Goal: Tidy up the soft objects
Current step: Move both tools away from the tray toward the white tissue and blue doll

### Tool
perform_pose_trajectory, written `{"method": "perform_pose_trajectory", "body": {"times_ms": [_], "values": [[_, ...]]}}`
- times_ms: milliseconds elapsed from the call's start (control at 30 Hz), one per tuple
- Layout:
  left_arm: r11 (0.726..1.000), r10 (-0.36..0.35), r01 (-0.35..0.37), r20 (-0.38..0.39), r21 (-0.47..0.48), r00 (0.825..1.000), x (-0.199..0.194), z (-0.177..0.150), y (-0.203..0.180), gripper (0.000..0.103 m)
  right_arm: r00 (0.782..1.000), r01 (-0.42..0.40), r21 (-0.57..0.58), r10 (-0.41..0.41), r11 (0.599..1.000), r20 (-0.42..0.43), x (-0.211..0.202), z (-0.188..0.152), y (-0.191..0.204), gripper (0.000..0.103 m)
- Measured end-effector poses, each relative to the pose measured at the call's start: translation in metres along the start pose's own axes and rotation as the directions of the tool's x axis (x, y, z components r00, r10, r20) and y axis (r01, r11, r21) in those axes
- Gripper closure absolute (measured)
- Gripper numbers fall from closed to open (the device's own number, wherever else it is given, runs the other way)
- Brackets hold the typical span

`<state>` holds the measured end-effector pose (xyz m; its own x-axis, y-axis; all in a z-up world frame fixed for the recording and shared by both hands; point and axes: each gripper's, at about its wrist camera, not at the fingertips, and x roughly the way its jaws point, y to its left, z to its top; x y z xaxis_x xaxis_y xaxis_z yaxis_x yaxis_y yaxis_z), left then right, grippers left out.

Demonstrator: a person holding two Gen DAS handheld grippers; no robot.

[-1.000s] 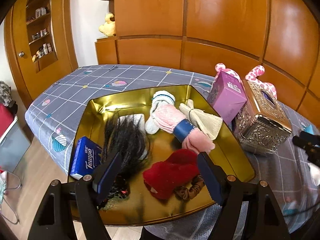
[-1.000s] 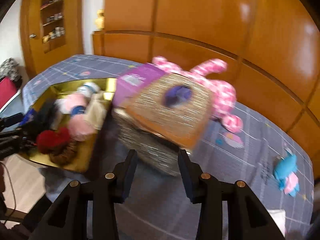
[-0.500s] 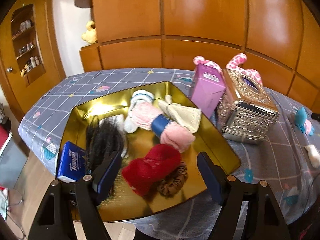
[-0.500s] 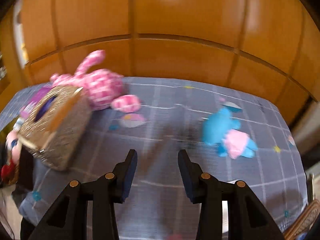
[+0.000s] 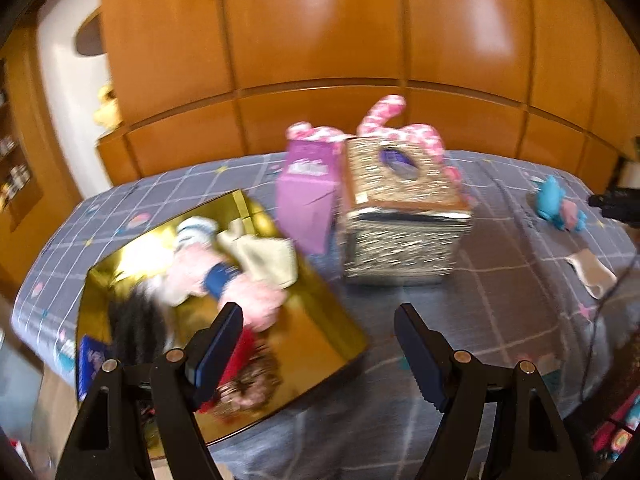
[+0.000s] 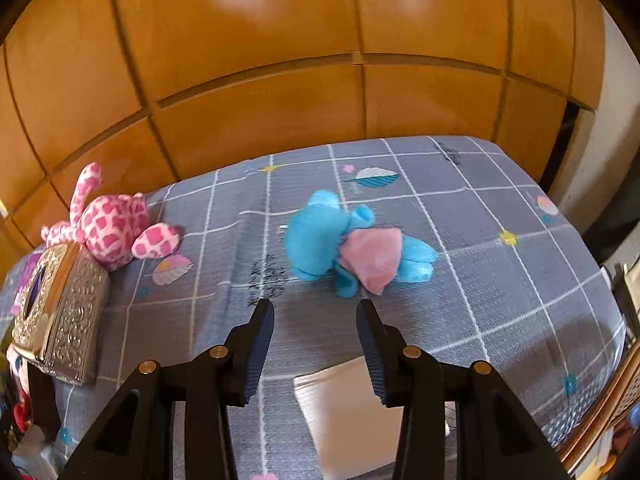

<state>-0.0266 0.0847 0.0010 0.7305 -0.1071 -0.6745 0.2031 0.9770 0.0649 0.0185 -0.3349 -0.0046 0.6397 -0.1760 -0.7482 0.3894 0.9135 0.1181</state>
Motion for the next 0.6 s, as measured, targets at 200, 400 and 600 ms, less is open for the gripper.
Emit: {"method": "perform_pose_trajectory", "body": {"times_ms": [200,400,600], "values": [[0.991,-0.085,0.084,0.005,0.107,0.996,0.007,0.017,-0.046,0.025,0.994,-0.100,0.108,0.094,0.989,0.058,-0.007,0.001,-0.021,0.054],[0.964,-0.174,0.173,-0.015,0.201,0.985,0.026,0.033,-0.098,0.025,0.969,-0.204,0.223,0.164,0.953,0.184,-0.025,0.000,-0.045,0.045],[0.927,-0.252,0.252,-0.035,0.279,0.967,0.051,0.052,-0.156,0.030,0.943,-0.287,0.398,0.184,0.871,0.278,-0.036,-0.007,-0.082,0.040]]}}
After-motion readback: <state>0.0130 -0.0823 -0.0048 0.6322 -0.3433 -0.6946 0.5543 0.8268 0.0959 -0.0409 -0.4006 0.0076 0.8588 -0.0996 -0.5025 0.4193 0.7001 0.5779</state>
